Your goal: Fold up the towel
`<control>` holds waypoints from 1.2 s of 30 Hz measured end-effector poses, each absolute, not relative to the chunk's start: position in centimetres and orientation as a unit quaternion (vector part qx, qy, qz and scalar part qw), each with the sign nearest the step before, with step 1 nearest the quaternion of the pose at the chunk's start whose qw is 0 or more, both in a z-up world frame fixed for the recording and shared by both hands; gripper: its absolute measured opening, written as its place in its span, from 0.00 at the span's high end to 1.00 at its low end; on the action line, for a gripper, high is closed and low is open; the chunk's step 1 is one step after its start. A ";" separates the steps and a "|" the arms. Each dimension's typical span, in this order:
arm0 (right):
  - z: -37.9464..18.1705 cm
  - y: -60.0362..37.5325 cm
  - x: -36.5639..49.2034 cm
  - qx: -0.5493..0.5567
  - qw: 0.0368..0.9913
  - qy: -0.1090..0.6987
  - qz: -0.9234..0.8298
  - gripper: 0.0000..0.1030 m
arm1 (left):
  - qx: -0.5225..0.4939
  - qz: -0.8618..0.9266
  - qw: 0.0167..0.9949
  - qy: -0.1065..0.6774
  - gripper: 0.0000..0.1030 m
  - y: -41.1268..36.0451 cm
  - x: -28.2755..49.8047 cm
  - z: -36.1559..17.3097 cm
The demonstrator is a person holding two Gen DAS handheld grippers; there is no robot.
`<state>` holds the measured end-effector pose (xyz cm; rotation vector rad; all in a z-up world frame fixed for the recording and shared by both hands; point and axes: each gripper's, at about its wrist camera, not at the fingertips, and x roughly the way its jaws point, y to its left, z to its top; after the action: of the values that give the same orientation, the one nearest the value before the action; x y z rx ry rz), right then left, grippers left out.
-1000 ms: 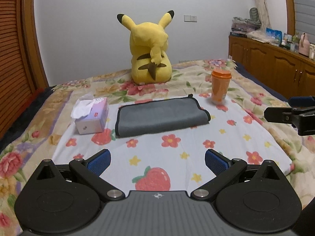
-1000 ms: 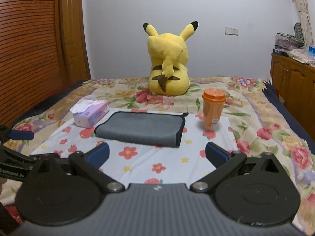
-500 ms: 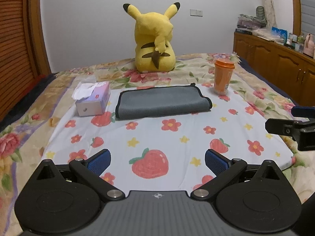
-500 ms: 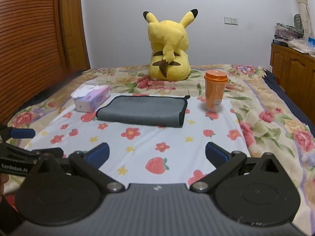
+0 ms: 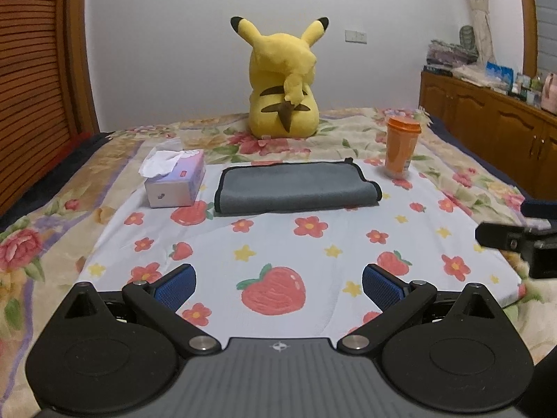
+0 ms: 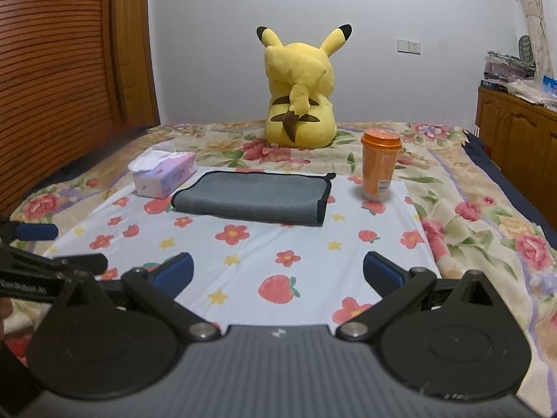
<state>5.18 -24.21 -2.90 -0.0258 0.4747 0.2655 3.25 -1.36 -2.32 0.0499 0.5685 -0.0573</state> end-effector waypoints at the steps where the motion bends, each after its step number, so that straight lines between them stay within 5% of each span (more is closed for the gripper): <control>1: -3.0 -24.2 5.2 -0.015 0.963 0.235 0.130 0.00 | 0.021 -0.028 0.960 0.278 0.00 -1.2 3.2 -2.3; 36: -2.5 -25.1 4.5 0.001 0.977 0.191 0.098 0.00 | 0.023 -0.014 0.981 0.191 0.00 -0.3 1.4 -0.6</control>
<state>4.49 -25.12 -2.49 0.0016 0.3845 0.1967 1.38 -0.33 -0.56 0.0463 0.3853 -0.0277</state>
